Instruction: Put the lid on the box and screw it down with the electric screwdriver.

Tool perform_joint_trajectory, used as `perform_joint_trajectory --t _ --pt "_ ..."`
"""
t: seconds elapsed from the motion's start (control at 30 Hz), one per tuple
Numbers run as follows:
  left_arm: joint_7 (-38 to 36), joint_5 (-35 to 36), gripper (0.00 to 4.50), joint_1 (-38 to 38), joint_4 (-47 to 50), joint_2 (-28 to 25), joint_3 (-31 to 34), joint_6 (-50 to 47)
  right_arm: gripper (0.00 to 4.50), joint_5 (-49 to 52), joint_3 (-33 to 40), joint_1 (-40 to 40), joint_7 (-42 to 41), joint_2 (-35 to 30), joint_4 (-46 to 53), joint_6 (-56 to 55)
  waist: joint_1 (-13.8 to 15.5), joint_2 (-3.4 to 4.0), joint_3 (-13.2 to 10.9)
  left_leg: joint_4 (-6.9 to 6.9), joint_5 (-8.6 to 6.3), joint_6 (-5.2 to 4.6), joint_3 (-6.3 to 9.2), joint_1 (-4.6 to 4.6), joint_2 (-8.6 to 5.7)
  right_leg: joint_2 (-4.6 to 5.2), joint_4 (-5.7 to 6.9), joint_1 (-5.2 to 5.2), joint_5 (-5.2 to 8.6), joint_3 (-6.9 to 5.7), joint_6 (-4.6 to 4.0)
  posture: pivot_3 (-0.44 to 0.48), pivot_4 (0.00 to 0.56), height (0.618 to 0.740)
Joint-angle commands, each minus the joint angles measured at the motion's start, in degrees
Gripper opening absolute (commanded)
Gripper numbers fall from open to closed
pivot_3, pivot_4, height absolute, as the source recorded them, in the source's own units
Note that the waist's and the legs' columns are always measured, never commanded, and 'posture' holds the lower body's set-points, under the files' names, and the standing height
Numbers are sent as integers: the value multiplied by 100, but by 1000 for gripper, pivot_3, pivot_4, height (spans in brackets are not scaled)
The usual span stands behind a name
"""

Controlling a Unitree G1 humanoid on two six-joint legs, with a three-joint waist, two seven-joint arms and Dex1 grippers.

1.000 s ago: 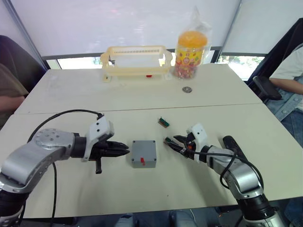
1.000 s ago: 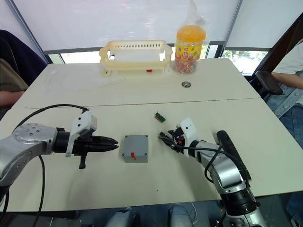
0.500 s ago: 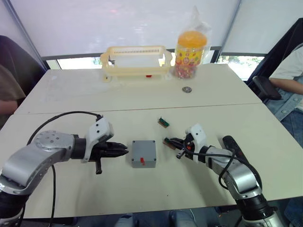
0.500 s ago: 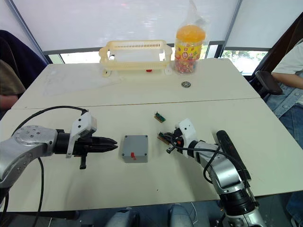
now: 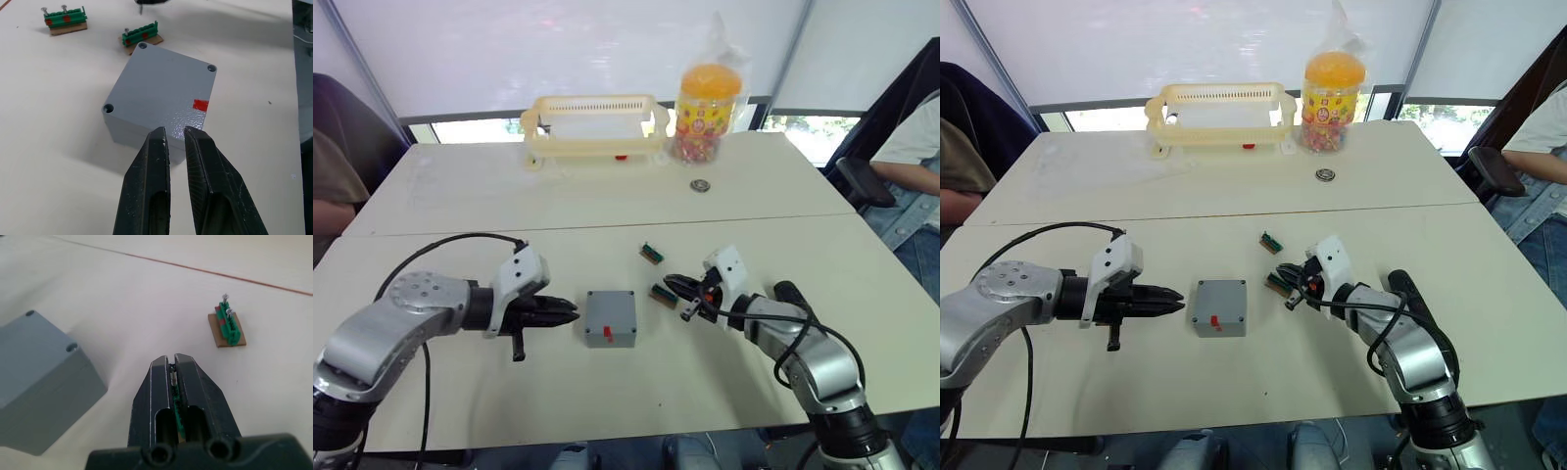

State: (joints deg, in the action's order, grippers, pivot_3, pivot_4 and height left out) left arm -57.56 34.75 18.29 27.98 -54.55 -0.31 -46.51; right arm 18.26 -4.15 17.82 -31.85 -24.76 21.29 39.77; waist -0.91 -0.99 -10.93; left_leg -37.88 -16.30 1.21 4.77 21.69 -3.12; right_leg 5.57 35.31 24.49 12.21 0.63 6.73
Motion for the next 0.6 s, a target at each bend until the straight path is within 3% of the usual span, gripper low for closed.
perform_joint_trajectory --t 0.03,0.33,0.6 --pt "-154 119 542 -18 23 -158 323 89 103 471 -21 321 -201 65 639 233 -9 0 0 0 0 0 0 -1 1 -1 0 0 0 0 0 0 150 740" --pt "-148 144 542 -122 -165 -263 614 174 103 291 -709 503 -376 127 381 36 17 -1 1 0 0 0 1 -2 2 0 0 -2 0 -1 0 0 150 740" --pt "17 180 542 -279 -15 -212 704 127 103 98 -819 521 -487 72 130 -197 8 0 0 0 0 0 0 -3 2 -1 1 0 0 0 0 0 150 740"
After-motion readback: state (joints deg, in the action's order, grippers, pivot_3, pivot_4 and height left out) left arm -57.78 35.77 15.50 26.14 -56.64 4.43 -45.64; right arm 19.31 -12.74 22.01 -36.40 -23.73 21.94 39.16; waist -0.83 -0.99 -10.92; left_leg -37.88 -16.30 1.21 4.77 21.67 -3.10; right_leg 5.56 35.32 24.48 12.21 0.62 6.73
